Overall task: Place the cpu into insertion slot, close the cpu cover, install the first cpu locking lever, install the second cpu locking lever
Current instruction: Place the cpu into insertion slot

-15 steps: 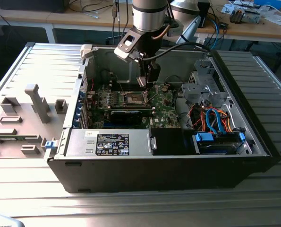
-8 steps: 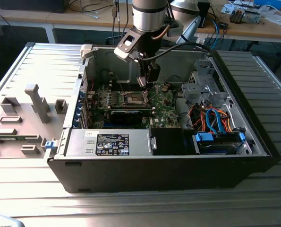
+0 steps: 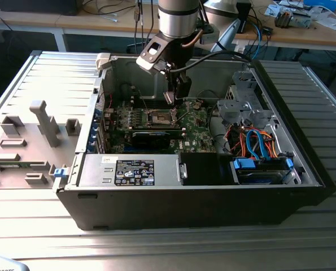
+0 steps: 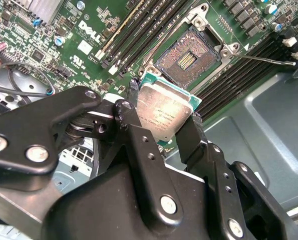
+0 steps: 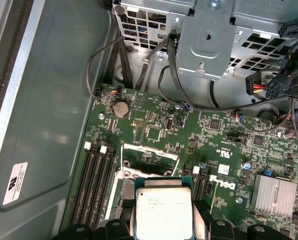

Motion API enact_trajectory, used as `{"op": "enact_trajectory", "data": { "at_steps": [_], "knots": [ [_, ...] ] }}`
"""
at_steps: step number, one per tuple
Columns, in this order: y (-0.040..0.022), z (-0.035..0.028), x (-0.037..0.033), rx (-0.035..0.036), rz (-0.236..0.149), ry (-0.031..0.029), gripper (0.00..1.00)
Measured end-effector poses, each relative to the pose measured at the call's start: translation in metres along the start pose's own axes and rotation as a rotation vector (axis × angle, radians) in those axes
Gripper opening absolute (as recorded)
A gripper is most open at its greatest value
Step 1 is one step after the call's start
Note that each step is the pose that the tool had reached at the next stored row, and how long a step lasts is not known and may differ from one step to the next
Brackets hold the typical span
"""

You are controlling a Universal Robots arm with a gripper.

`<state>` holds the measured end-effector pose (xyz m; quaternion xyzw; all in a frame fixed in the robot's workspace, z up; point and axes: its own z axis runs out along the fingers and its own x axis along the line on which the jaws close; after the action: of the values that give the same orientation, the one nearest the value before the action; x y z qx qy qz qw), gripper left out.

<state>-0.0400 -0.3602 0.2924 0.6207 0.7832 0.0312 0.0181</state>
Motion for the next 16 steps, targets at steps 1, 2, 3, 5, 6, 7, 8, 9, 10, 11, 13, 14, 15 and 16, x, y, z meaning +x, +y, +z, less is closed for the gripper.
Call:
{"op": "enact_trajectory", "data": {
  "at_steps": [1,2,3,5,6,7,8,9,10,11,13,14,15,16],
  "knots": [
    [0.0000,0.0000,0.0000,0.0000,0.002,-0.0002,0.55],
    [0.0000,0.0001,0.0000,0.0000,0.002,-0.0002,0.55],
    [0.0000,0.0001,0.0000,0.0000,0.003,-0.0002,0.55],
    [0.0000,0.0002,0.0000,-0.0001,0.005,-0.0004,0.55],
    [0.0000,0.0002,0.0000,-0.0001,0.006,-0.0004,0.55],
    [0.0000,0.0002,0.0000,-0.0001,0.007,-0.0005,0.55],
    [0.0000,0.0002,0.0000,0.0000,0.008,-0.0006,0.55],
    [0.0000,0.0003,0.0000,-0.0001,0.009,-0.0006,0.55],
    [0.0000,0.0003,0.0000,-0.0001,0.010,-0.0008,0.55],
    [0.0000,0.0004,0.0000,-0.0001,0.011,-0.0008,0.55],
    [0.0000,0.0004,0.0000,-0.0001,0.013,-0.0010,0.55],
    [0.0000,0.0005,0.0000,-0.0002,0.015,-0.0011,0.55],
    [0.0000,0.0005,0.0000,-0.0002,0.016,-0.0012,0.55],
    [0.0000,0.0006,0.0000,-0.0002,0.017,-0.0012,0.55]
  ]
}}
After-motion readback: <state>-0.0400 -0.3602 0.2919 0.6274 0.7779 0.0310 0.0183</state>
